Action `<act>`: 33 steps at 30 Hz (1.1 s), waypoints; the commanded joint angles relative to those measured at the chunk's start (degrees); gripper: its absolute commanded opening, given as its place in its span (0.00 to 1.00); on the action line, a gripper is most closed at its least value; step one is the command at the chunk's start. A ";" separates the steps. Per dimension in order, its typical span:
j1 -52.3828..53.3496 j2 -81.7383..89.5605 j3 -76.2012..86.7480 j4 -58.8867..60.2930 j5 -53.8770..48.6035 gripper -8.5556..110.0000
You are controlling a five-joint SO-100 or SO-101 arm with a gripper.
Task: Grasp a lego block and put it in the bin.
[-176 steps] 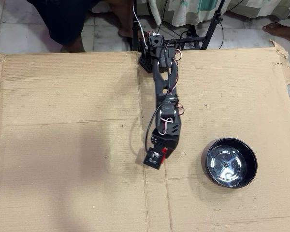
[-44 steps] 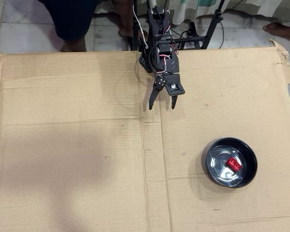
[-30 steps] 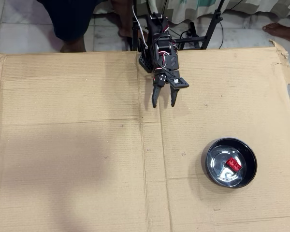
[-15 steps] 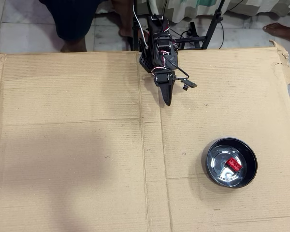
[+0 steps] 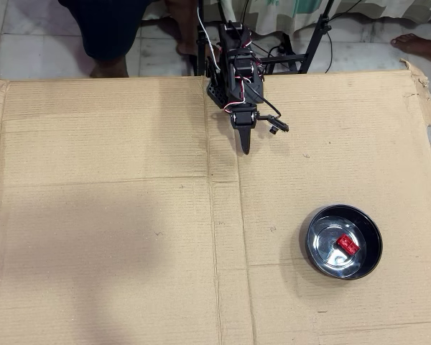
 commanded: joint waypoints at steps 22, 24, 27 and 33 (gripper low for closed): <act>0.09 0.97 0.70 -0.18 -5.36 0.07; 0.09 0.97 0.70 -0.18 -5.36 0.07; 0.18 0.88 0.70 -0.18 -5.36 0.07; 0.26 0.88 0.70 -0.26 -5.36 0.07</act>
